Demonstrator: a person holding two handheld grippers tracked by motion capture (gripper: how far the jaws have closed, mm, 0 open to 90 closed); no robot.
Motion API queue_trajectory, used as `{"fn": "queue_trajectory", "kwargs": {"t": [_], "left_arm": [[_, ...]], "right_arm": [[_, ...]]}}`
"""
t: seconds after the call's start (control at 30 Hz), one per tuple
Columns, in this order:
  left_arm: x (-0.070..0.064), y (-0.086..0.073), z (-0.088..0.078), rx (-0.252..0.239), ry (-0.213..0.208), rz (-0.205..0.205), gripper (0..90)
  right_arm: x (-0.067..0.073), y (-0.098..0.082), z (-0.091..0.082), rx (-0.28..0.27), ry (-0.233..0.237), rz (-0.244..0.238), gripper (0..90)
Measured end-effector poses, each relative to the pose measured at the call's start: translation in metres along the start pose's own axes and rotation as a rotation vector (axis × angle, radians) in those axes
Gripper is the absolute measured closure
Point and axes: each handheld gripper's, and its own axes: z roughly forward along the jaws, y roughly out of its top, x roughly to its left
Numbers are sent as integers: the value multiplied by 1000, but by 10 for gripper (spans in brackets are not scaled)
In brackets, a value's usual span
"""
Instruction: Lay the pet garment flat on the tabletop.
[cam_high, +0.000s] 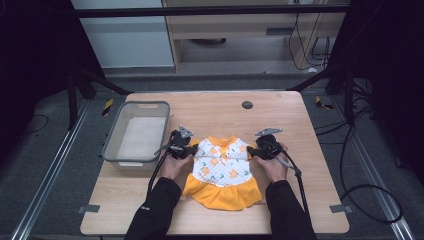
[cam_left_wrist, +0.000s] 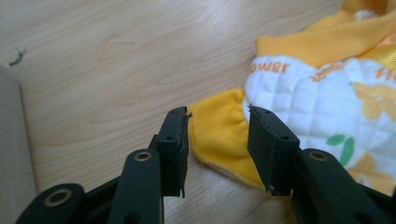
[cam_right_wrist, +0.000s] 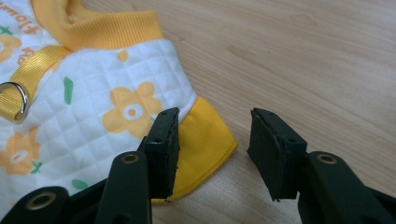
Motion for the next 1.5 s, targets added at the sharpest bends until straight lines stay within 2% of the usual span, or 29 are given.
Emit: {"fn": "queue_trajectory", "kwargs": {"t": [0.07,0.1,0.13,0.17,0.2,0.23,0.3,0.37,0.4,0.53,0.6,0.7,0.83,0.9,0.93,1.0,1.03,1.07,1.1,1.17,1.2,1.3,1.33,1.4,1.5], "left_arm": [[1,-1,0,-7,-10,-26,620],[1,-2,1,-4,-13,-30,629],[0,-2,2,-1,-19,-37,674],[0,-2,2,-1,-19,-37,700],[-1,-3,3,-5,-22,-36,733],[-2,-4,3,-11,-20,-31,733],[-5,-4,3,-11,0,-7,793],[-6,-4,3,-6,12,-11,862],[-6,-4,3,-1,9,-29,893],[-5,-3,1,8,11,-46,900],[-5,-1,-5,-29,25,-49,900],[0,7,-17,-94,13,-81,900],[3,27,-34,-169,38,-75,900],[4,39,-41,-231,63,-79,900],[4,43,-41,-246,70,-86,900],[5,49,-36,-242,90,-88,900],[6,50,-33,-235,98,-89,900],[6,51,-27,-222,109,-94,893],[6,51,-23,-215,122,-91,872],[6,51,-20,-204,114,-89,744],[5,51,-22,-206,120,-85,718],[4,49,-34,-214,97,-79,653],[4,49,-38,-219,89,-79,641],[3,46,-52,-232,46,-78,614],[0,43,-67,-219,24,-54,567]], "right_arm": [[0,0,1,0,5,-2,563],[0,0,1,0,8,0,592],[1,-1,1,2,20,1,642],[1,-1,1,2,20,1,642],[3,-1,2,3,30,-1,717],[3,-1,2,3,30,-1,717],[5,0,1,4,43,-6,797],[7,0,1,8,48,-9,836],[8,-1,0,7,57,-11,850],[7,-1,-2,0,56,-11,858],[7,2,-8,-45,59,-4,861],[6,8,-17,-95,53,-6,863],[4,21,-28,-165,42,-15,863],[3,28,-30,-202,33,-15,862],[2,32,-31,-222,17,-12,861],[1,37,-28,-234,-24,-16,859],[-1,40,-25,-229,-59,-15,855],[-1,42,-23,-213,-78,-8,847],[-2,44,-19,-191,-117,-10,824],[-3,45,-15,-172,-148,-8,793],[-3,45,-15,-170,-146,-10,762],[-3,45,-22,-167,-113,-21,681],[-2,45,-27,-172,-100,-24,666],[0,46,-37,-185,-86,-35,649],[7,45,-56,-213,-44,-52,610]]}}
